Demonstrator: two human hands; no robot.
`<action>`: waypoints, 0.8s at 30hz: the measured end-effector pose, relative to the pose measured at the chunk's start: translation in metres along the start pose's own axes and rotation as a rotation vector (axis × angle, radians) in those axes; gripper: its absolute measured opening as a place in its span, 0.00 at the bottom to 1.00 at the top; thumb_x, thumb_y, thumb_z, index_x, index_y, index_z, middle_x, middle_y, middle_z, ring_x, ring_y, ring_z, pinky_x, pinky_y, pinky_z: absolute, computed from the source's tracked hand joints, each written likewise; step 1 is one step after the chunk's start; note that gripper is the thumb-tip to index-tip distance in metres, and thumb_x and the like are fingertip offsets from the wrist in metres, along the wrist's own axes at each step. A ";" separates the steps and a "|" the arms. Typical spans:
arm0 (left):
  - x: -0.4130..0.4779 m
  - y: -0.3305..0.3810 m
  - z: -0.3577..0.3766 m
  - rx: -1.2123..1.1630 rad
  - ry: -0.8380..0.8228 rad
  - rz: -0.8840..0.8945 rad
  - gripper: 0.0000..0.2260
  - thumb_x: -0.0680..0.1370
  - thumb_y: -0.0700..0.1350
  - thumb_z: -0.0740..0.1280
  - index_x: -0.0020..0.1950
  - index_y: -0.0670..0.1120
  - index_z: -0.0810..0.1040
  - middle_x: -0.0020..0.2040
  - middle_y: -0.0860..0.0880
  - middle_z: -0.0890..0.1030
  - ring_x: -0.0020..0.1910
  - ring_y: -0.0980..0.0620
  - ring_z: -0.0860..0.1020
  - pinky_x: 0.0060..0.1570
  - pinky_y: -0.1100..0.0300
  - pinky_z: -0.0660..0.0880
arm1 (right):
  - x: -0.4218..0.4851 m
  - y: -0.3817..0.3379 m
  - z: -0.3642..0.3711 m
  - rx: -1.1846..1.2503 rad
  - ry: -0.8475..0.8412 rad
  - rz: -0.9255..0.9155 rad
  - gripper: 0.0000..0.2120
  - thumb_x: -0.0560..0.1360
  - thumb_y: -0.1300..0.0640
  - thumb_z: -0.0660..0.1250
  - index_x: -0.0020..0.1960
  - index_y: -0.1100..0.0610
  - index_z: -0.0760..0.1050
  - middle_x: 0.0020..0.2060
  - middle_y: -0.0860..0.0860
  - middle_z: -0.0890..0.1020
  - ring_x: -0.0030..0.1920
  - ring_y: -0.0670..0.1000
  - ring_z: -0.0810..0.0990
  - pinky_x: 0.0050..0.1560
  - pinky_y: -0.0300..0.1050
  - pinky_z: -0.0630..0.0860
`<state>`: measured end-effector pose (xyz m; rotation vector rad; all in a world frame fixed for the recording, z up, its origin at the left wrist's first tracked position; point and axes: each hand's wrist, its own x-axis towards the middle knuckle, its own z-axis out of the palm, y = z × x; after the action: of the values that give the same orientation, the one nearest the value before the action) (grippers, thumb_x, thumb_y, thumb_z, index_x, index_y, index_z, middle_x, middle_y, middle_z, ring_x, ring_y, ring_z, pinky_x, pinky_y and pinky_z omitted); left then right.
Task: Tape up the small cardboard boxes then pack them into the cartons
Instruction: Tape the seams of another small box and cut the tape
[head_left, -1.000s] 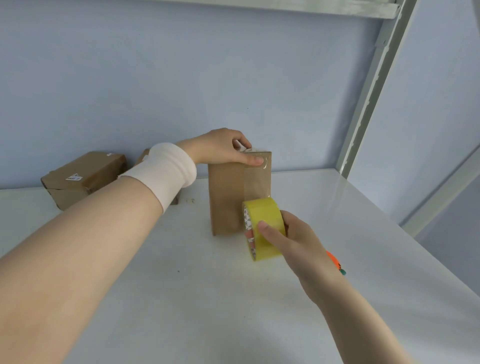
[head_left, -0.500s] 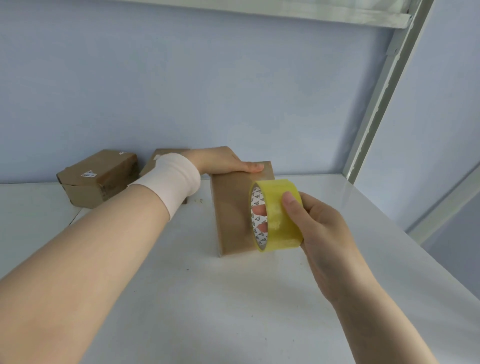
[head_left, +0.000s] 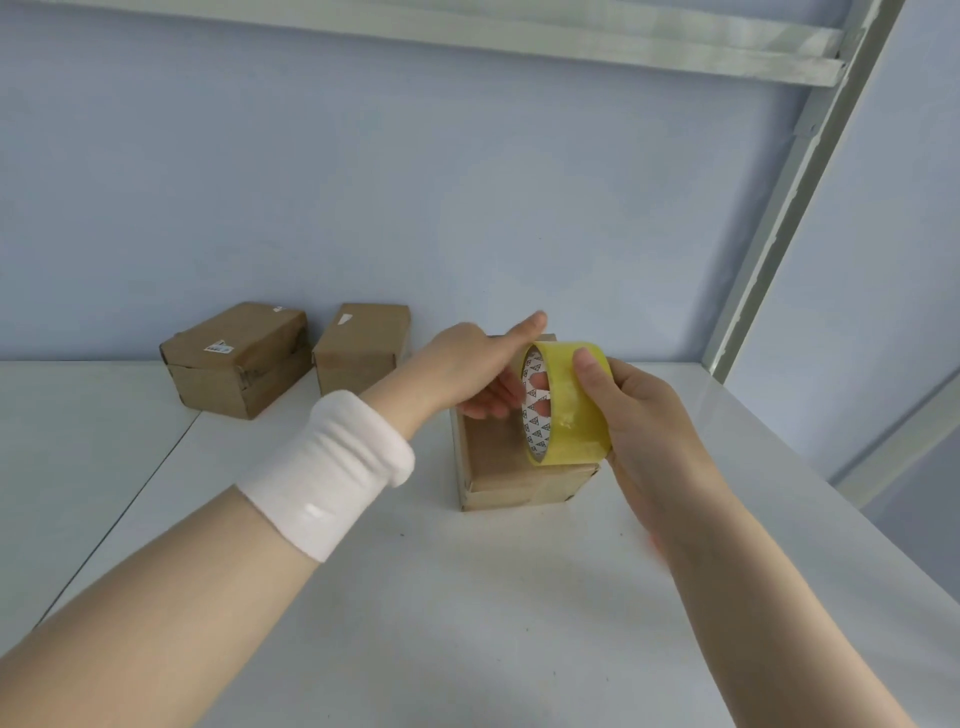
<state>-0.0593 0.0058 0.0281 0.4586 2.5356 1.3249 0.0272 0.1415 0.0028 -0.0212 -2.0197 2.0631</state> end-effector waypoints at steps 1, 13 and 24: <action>0.001 -0.001 0.001 -0.031 0.058 0.009 0.31 0.75 0.67 0.55 0.36 0.41 0.80 0.37 0.45 0.84 0.35 0.51 0.82 0.38 0.61 0.78 | -0.001 0.000 0.000 0.014 -0.006 -0.004 0.13 0.79 0.51 0.60 0.49 0.57 0.80 0.44 0.56 0.85 0.48 0.57 0.84 0.51 0.53 0.79; 0.019 -0.029 -0.005 0.175 0.237 0.388 0.09 0.76 0.51 0.68 0.54 0.51 0.79 0.50 0.58 0.79 0.54 0.59 0.76 0.46 0.77 0.66 | -0.036 0.025 -0.022 0.135 -0.200 -0.194 0.15 0.73 0.52 0.65 0.56 0.59 0.74 0.47 0.51 0.85 0.50 0.49 0.82 0.47 0.38 0.77; 0.008 -0.021 0.006 0.565 0.480 0.821 0.15 0.74 0.45 0.69 0.58 0.40 0.79 0.58 0.45 0.79 0.60 0.45 0.75 0.62 0.51 0.69 | -0.042 0.056 -0.019 0.154 -0.188 -0.081 0.16 0.72 0.51 0.66 0.56 0.59 0.71 0.44 0.47 0.84 0.48 0.44 0.81 0.50 0.37 0.74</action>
<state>-0.0679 0.0019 0.0074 1.5979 3.2932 0.9420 0.0620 0.1519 -0.0606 0.2881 -1.9205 2.2362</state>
